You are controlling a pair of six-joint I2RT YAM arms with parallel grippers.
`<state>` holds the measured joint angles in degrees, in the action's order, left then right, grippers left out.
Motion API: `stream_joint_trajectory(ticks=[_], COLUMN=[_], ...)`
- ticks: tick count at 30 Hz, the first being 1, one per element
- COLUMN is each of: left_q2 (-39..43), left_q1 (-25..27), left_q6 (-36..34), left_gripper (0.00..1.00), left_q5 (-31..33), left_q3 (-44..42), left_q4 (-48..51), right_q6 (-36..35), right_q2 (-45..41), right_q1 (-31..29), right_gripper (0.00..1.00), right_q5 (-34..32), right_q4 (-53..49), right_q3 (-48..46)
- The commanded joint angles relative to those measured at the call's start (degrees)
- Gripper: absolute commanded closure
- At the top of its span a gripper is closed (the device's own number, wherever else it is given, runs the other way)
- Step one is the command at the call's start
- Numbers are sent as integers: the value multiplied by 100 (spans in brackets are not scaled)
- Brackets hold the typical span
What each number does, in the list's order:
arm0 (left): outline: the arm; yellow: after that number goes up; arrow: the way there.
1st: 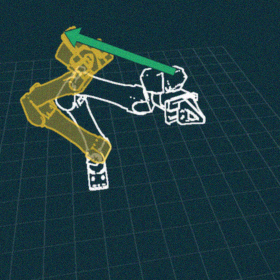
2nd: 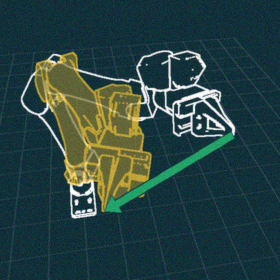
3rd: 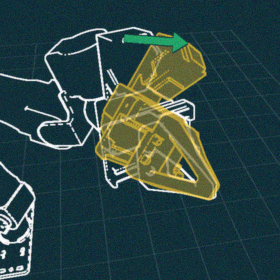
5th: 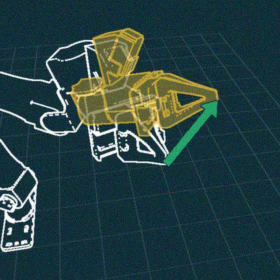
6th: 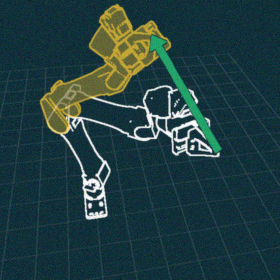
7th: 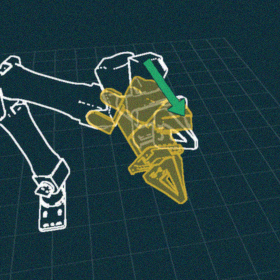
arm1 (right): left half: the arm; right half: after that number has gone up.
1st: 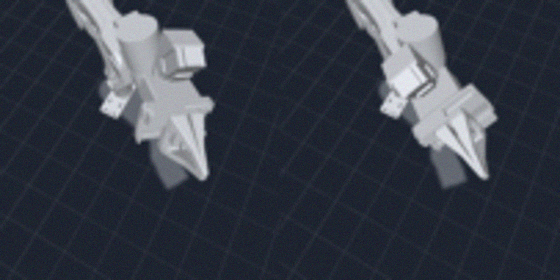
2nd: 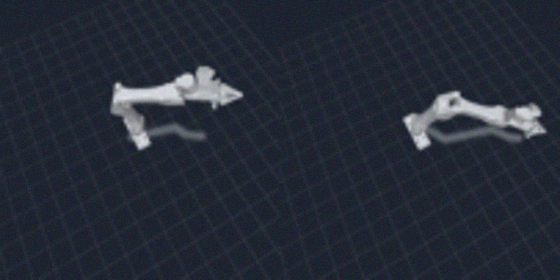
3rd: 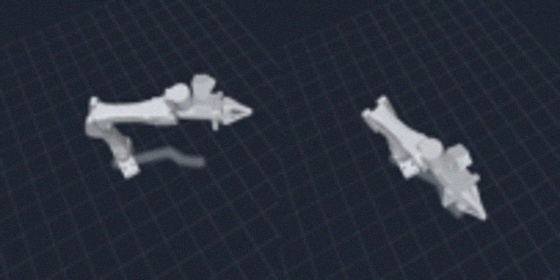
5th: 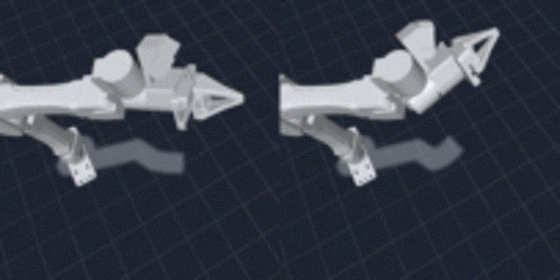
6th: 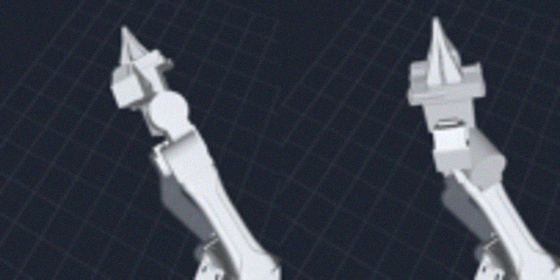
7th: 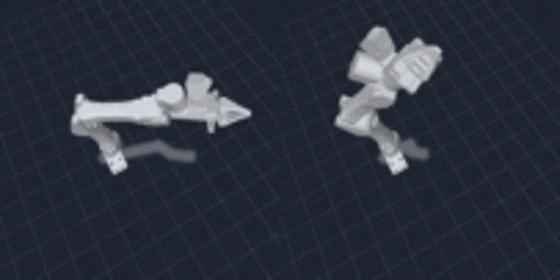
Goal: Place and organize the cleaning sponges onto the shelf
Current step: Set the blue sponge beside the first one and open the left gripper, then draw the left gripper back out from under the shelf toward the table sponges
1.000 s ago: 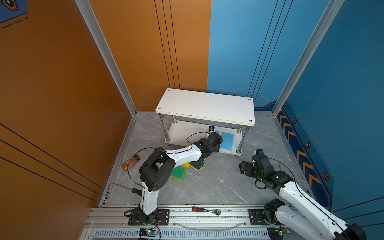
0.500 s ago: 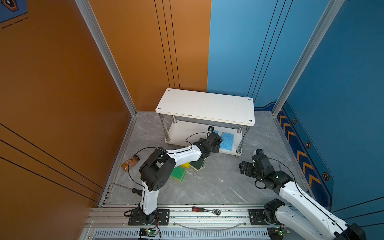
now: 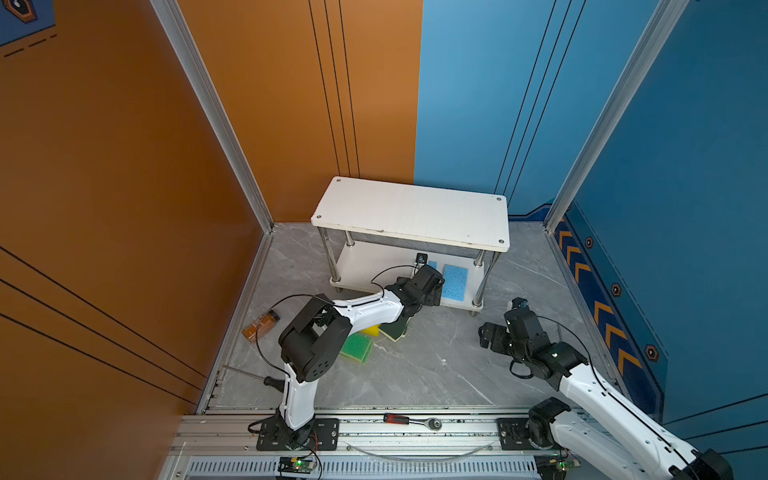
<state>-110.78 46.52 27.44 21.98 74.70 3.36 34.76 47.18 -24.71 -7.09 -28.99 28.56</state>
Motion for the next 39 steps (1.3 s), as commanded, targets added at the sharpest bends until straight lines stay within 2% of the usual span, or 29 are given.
stream_joint_trajectory(ticks=[1, 12, 18, 30, 39], left_q2=[307, 1028, 1532, 2468, 2930], left_q1=[12, 149, 251, 332, 301], left_q6=[-11, -107, -151, -173, -310], left_gripper=[5, 1, 2, 2, 2], left_q5=[63, 140, 136, 91, -234], left_q3=[-150, -551, -812, -2080, -3256], left_q4=[97, 221, 407, 614, -443], right_q6=[42, 34, 6, -59, -170], right_q2=[-77, -70, -9, 168, 195], right_q1=[28, 28, 36, 42, 87], right_gripper=[2, 2, 2, 2, 1], right_q5=[-44, -47, -30, 68, 604], right_q4=[-182, -185, -186, -150, -10], right_q3=[94, 123, 196, 376, 511])
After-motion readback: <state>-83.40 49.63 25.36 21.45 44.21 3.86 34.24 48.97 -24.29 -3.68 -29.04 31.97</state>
